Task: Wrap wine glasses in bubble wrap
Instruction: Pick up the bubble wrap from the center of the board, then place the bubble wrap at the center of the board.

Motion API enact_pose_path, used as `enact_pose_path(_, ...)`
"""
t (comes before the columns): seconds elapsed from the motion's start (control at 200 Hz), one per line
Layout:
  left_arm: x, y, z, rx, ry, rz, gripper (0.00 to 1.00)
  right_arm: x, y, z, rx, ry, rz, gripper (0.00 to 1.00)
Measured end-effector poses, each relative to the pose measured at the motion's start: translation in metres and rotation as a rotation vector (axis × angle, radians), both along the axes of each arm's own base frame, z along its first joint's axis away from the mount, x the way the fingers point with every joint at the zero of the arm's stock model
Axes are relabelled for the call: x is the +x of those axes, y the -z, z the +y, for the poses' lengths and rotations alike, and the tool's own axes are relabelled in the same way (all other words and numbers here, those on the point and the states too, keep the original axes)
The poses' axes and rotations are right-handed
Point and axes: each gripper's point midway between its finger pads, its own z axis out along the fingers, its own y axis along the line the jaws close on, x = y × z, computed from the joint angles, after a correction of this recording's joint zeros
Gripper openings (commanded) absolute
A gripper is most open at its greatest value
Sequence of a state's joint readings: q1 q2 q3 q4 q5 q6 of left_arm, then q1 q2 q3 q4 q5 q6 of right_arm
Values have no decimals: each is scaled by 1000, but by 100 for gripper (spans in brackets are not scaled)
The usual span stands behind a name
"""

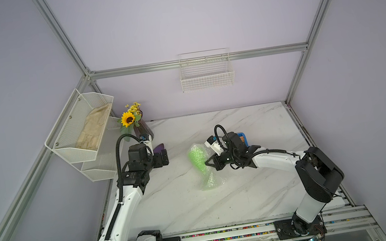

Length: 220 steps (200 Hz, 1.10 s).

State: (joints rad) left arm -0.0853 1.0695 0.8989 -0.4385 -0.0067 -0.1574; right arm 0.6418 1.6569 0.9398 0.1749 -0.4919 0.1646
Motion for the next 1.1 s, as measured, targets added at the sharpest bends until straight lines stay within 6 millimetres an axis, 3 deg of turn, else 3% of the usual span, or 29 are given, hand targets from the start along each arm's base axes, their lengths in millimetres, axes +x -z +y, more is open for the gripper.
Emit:
enact_pose_path(0.14, 1, -1, -2, -13, 3, -5, 100, 5, -9, -9, 119, 33, -321, 0)
enact_pose_path(0.315, -2, 10, -4, -27, 12, 17, 100, -2, 30, -14, 155, 39, -538, 0)
enact_pose_path(0.41, -4, 16, -5, -30, 16, 30, 100, -16, 34, -14, 170, 22, -622, 2)
enact_pose_path(0.535, -7, 21, -6, -34, 20, 40, 100, -33, 36, -17, 175, 2, -668, 15)
enact_pose_path(0.615, -9, 25, -6, -36, 22, 49, 100, -45, 49, -21, 148, -25, -649, 22)
enact_pose_path(0.78, -11, 29, -8, -44, 26, 60, 100, -66, 68, -28, 99, -75, -627, 55)
enact_pose_path(0.97, -11, 29, -9, -50, 33, 60, 100, -72, 75, -31, 70, -80, -628, 76)
enact_pose_path(1.1, -11, 29, -9, -50, 33, 60, 100, -67, 65, -34, 76, -38, -642, 88)
